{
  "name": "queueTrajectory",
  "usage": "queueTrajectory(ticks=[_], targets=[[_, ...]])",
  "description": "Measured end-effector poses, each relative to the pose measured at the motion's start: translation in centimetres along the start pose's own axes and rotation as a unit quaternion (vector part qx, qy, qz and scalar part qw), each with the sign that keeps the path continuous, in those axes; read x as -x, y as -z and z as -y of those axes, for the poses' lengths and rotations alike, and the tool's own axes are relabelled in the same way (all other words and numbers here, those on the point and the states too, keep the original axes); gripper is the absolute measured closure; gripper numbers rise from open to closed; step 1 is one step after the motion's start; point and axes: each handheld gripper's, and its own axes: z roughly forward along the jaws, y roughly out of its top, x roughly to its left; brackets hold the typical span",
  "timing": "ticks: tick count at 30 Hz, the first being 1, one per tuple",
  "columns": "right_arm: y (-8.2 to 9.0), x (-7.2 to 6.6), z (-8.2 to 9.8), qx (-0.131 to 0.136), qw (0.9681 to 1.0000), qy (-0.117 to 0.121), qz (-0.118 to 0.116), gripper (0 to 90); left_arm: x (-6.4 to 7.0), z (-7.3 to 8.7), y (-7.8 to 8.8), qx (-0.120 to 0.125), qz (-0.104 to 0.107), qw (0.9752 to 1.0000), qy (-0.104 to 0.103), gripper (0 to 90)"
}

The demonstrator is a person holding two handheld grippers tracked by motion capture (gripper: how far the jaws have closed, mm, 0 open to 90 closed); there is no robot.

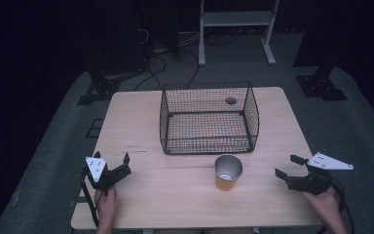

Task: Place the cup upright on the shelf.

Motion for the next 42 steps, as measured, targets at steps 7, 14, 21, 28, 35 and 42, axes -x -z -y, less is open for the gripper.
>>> queueTrajectory(ticks=[7, 14, 21, 28, 35, 42], targets=[[-0.4, -1.4, -0.4, 0.0, 0.9997, 0.015, -0.017, 13.5, 0.0, 0.0, 0.0, 0.0, 0.0, 1.0, 0.001, 0.0], [-0.5, -2.4, -0.7, 0.002, 0.9993, 0.024, -0.029, 13.2, 0.0, 0.0, 0.0, 0.001, 0.0, 1.0, 0.001, 0.0], [-0.8, -3.6, -0.8, -0.001, 0.9983, 0.039, -0.042, 13.2, 0.0, 0.0, 0.0, 0.0, 0.0, 1.0, 0.001, 0.0], [-1.0, -4.5, -0.9, 0.0, 0.9974, 0.047, -0.055, 13.1, 0.0, 0.0, 0.0, 0.0, 0.0, 1.0, 0.001, 0.0], [-1.5, -5.5, -0.9, -0.003, 0.9962, 0.054, -0.069, 13.1, 0.0, 0.0, 0.0, 0.001, 0.0, 1.0, 0.001, 0.0], [-1.6, -6.5, -1.0, -0.006, 0.9948, 0.063, -0.08, 13.0, 0.0, 0.0, 0.0, 0.001, 0.0, 1.0, 0.002, 0.0]])
